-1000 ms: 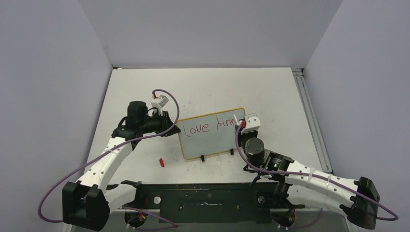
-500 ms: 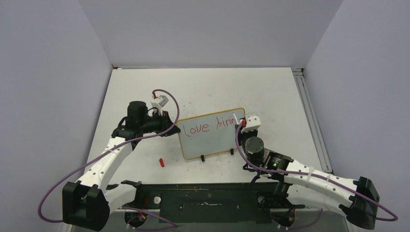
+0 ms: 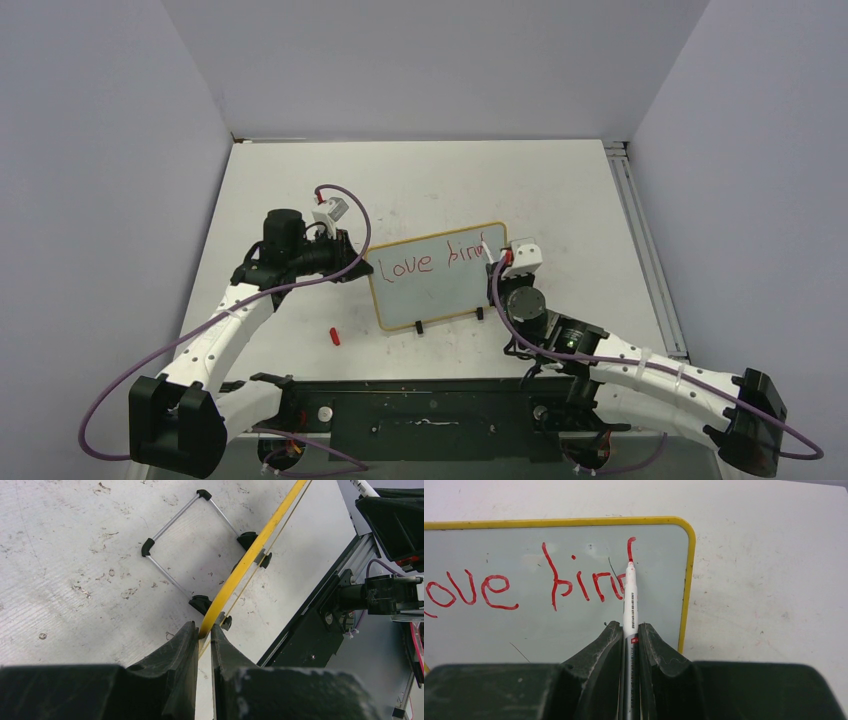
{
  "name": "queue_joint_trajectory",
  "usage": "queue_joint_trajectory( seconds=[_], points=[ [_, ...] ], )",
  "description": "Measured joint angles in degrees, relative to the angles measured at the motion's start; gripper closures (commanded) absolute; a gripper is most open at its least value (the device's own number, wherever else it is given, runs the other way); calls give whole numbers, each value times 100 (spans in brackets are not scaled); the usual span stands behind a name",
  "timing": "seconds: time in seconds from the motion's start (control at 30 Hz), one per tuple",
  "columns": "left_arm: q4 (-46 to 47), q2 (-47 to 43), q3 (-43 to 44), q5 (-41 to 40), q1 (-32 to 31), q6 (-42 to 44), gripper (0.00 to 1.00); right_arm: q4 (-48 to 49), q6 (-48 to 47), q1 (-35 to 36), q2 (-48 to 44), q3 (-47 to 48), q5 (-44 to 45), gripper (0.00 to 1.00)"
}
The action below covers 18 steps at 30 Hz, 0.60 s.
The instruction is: Write a sentence on the whiteboard
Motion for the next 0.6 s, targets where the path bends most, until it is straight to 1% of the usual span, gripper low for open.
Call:
queue_joint_trajectory(
  seconds=[0.6],
  points=[
    [-11, 0, 0, 2, 0, 0, 90, -278, 413, 0, -177, -234, -44, 95]
  ],
)
